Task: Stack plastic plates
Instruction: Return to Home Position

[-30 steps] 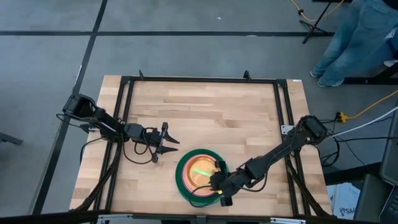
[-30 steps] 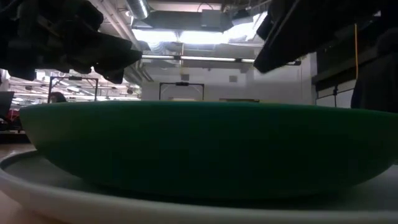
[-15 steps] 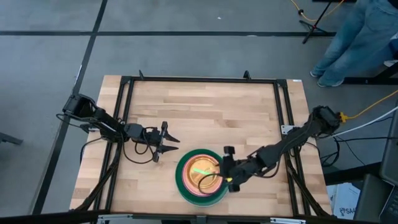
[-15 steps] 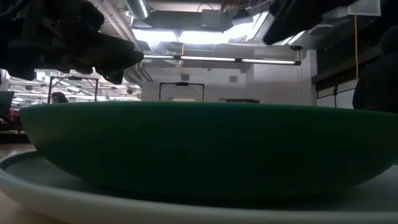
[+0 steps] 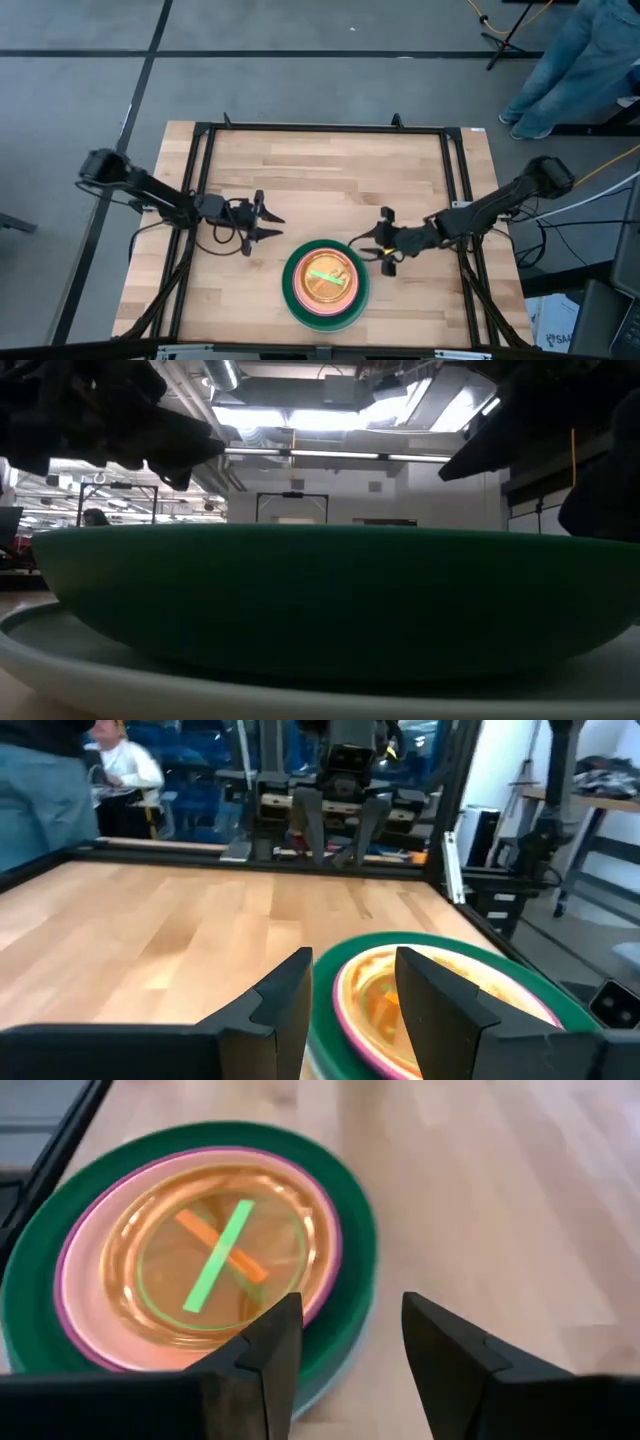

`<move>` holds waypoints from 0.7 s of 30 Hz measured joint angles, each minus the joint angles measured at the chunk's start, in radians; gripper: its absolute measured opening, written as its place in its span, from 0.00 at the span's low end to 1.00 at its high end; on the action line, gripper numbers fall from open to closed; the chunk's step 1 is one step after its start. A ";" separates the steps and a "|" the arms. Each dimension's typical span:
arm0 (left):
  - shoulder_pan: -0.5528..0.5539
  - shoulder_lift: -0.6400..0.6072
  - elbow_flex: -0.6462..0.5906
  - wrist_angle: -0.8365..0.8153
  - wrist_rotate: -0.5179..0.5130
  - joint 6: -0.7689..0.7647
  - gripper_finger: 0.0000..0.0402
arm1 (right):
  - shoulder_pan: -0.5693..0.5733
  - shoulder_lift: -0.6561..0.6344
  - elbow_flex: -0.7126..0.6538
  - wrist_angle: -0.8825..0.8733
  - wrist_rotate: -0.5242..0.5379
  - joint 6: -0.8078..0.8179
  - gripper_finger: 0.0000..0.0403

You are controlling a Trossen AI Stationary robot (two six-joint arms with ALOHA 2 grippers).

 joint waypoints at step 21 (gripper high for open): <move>-0.014 -0.866 0.000 -0.966 -0.228 0.046 0.34 | -0.314 -0.347 -0.395 0.386 -0.253 -0.111 0.33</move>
